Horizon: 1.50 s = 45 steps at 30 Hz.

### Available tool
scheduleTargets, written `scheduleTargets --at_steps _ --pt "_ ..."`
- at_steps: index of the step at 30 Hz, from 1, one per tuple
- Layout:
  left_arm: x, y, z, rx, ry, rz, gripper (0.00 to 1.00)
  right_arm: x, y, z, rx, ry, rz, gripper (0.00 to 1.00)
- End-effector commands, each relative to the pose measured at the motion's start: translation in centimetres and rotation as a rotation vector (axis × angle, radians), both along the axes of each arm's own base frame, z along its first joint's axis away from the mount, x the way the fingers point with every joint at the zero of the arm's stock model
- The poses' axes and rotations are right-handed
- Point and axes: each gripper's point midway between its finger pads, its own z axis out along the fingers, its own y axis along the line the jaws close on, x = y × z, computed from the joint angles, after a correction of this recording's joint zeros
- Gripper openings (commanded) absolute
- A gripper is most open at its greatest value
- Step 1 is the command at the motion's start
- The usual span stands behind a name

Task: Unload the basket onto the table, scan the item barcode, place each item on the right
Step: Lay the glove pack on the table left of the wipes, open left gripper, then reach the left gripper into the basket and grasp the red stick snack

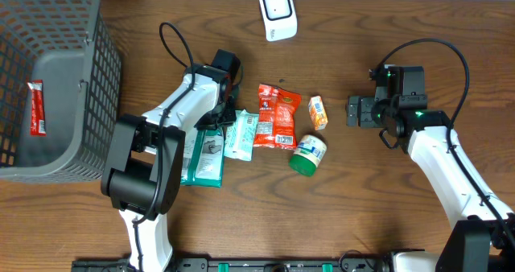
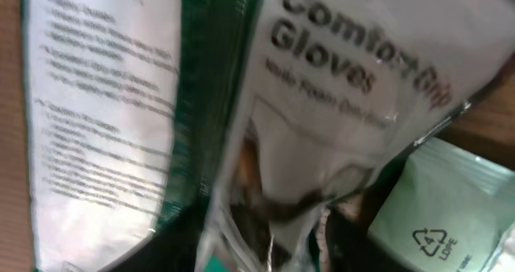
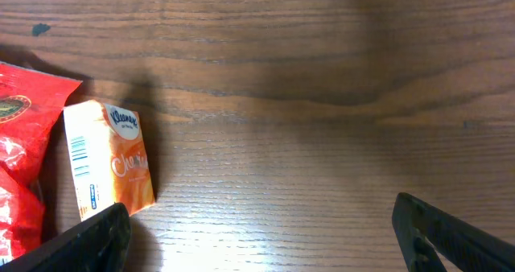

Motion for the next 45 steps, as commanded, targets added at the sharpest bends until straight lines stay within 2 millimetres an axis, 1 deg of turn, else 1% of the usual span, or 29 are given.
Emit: scheduleTargets --at_steps 1,4,5,7,9,11,13,15,16,18,19,21,22,23,24,25,27,28,31,33,35,38,39,40,41,45 --pt "0.7 -0.6 1.4 -0.025 -0.027 -0.011 0.60 0.2 -0.2 0.5 0.001 -0.013 -0.009 0.99" --pt "1.8 -0.7 4.0 -0.033 -0.097 -0.013 0.66 0.2 -0.2 0.5 0.001 -0.013 -0.009 0.99" --pt "2.4 -0.6 5.2 -0.039 -0.133 -0.014 0.70 0.2 -0.2 0.5 0.001 -0.013 -0.009 0.99" --pt "3.3 -0.6 7.8 -0.053 -0.201 -0.033 0.73 0.2 -0.2 0.5 0.001 -0.013 -0.009 0.99" --pt "4.1 -0.2 10.9 -0.067 -0.275 -0.050 0.76 0.2 -0.2 0.5 0.001 -0.013 -0.009 0.99" --pt "5.0 0.8 15.2 -0.080 -0.370 -0.057 0.79 0.2 -0.2 0.5 0.001 -0.013 -0.009 0.99" --pt "5.6 2.3 19.1 -0.083 -0.450 -0.049 0.79 0.2 -0.2 0.5 0.001 -0.013 -0.009 0.99" --pt "6.0 4.9 23.4 -0.062 -0.539 -0.019 0.79 0.2 -0.2 0.5 0.001 -0.013 -0.010 0.99" --pt "6.2 7.0 25.8 -0.032 -0.587 0.012 0.79 0.2 -0.2 0.5 0.001 -0.013 -0.010 0.99" --pt "6.2 10.7 29.4 0.026 -0.662 0.071 0.80 0.2 -0.2 0.5 0.001 -0.013 -0.009 0.99" --pt "6.0 13.0 31.2 0.055 -0.702 0.107 0.80 0.2 -0.2 0.5 0.001 -0.013 -0.009 0.99" --pt "5.6 16.8 33.6 0.100 -0.755 0.164 0.81 0.2 -0.2 0.5 0.001 -0.013 -0.009 0.99" --pt "5.1 19.1 34.4 0.129 -0.773 0.203 0.81 0.2 -0.2 0.5 0.001 -0.013 -0.009 0.99" --pt "4.7 21.2 34.7 0.152 -0.780 0.244 0.81 0.2 -0.2 0.5 0.001 -0.013 -0.009 0.99" --pt "4.3 22.9 34.8 0.169 -0.784 0.284 0.83 0.2 -0.2 0.5 0.001 -0.013 -0.010 0.99" --pt "3.7 25.3 34.7 0.191 -0.778 0.337 0.85 0.2 -0.2 0.5 0.001 -0.013 -0.009 0.99" --pt "2.6 29.1 33.8 0.231 -0.745 0.412 0.85 0.2 -0.2 0.5 0.001 -0.013 -0.009 0.99" --pt "2.2 30.6 33.2 0.242 -0.725 0.437 0.86 0.2 -0.2 0.5 0.001 -0.013 -0.009 0.99" --pt "0.8 34.9 30.4 0.291 -0.624 0.458 0.87 0.2 -0.2 0.5 0.001 -0.013 -0.010 0.99" --pt "0.1 36.8 28.1 0.303 -0.543 0.454 0.87 0.2 -0.2 0.5 0.001 -0.013 -0.009 0.99" --pt "-0.3 38.3 25.4 0.282 -0.476 0.461 0.87 0.2 -0.2 0.5 0.001 -0.013 -0.010 0.99" --pt "0.2 38.8 21.9 0.187 -0.419 0.418 0.87 0.2 -0.2 0.5 0.001 -0.013 -0.010 0.99" --pt "0.4 38.9 20.3 0.150 -0.392 0.401 0.87 0.2 -0.2 0.5 0.001 -0.013 -0.009 0.99" --pt "0.4 39.2 19.5 0.137 -0.373 0.397 0.87 0.2 -0.2 0.5 0.001 -0.013 -0.009 0.99" --pt "0.2 39.7 17.6 0.122 -0.331 0.408 0.87 0.2 -0.2 0.5 0.001 -0.012 -0.009 0.99" --pt "0.1 40.5 13.7 0.088 -0.248 0.407 0.88 0.2 -0.2 0.5 0.001 -0.013 -0.009 0.99"
